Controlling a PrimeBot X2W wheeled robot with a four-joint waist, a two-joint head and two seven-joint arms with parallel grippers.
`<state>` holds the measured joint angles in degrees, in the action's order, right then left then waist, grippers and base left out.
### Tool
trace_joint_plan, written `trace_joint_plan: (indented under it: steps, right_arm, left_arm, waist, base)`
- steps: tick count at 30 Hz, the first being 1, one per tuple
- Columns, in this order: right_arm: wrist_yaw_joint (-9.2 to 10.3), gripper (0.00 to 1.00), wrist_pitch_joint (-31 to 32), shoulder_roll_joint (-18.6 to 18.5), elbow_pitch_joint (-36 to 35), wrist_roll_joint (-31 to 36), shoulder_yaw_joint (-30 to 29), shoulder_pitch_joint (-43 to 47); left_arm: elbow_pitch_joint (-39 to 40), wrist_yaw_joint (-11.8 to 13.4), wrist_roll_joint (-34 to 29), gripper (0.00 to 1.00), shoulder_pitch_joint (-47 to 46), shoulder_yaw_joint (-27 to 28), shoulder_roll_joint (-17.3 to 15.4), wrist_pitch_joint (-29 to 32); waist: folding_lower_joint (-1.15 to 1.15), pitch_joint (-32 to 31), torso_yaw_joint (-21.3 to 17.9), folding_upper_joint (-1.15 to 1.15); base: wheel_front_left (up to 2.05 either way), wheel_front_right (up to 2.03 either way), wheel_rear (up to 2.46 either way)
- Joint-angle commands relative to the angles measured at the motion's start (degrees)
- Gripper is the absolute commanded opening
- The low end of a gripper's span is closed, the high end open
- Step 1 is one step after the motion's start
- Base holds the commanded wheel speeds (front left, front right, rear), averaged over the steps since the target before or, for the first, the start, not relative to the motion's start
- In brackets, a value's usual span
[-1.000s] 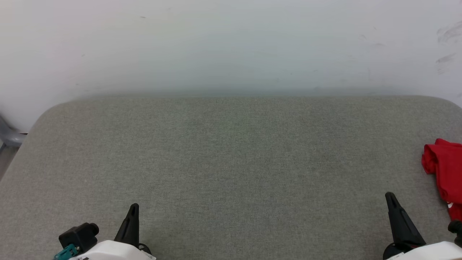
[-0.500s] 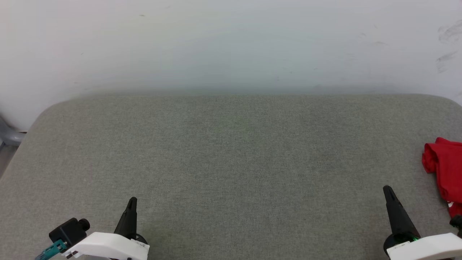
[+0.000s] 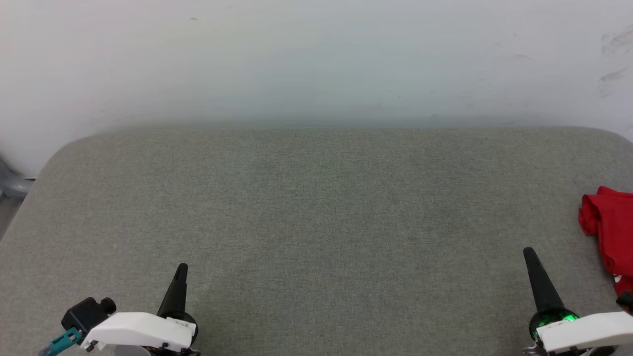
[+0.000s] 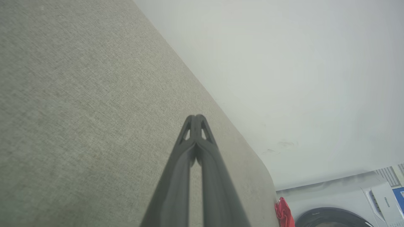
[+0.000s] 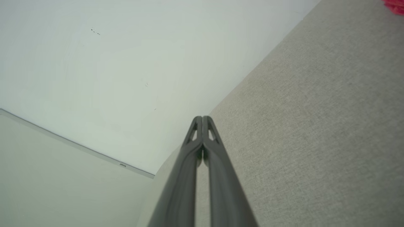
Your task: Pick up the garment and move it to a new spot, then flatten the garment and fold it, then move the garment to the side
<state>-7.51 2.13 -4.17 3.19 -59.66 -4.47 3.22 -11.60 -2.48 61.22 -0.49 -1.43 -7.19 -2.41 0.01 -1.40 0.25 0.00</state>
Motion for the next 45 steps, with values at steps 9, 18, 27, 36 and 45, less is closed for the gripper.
trace_joint_plan:
  steps: [9, 18, 27, 36, 45]
  right_arm:
    - [0.01, 0.0, 0.6, -0.5, 1.8, -7.0, 0.1, -2.9]
    - [0.01, 0.0, 0.9, -0.5, 3.5, -12.1, 0.1, -4.1]
    - [0.02, 0.0, 1.4, -0.4, 5.1, -16.9, 0.1, -5.2]
    - [0.02, 0.0, 1.8, -0.3, 6.5, -21.3, 0.0, -6.3]
    - [0.02, 0.0, 2.3, -0.2, 8.0, -25.8, -0.1, -7.4]
  left_arm:
    - [-0.1, -1.2, 6.2, 0.0, -2.3, 1.7, 0.7, 1.8]
    - [-0.6, -1.9, 11.0, 0.0, -3.0, 2.9, 1.3, 3.0]
    - [-1.0, -2.7, 15.3, 0.0, -3.8, 3.9, 1.9, 4.3]
    - [-1.4, -3.2, 19.3, 0.0, -4.3, 5.0, 2.5, 5.4]
    - [-1.8, -3.9, 23.5, 0.0, -5.0, 6.0, 3.2, 6.7]
  waist:
    - [0.0, 0.2, 0.0, 0.0]
    - [0.0, 0.4, -0.1, 0.0]
    - [0.0, 0.6, -0.1, 0.0]
    - [0.0, 0.8, -0.1, 0.0]
    - [0.0, 1.1, -0.2, 0.0]
  base:
    - [0.0, 0.0, 0.0]
    - [0.0, 0.0, 0.0]
    - [0.0, 0.0, 0.0]
    - [0.0, 0.0, 0.0]
    - [0.0, 0.0, 0.0]
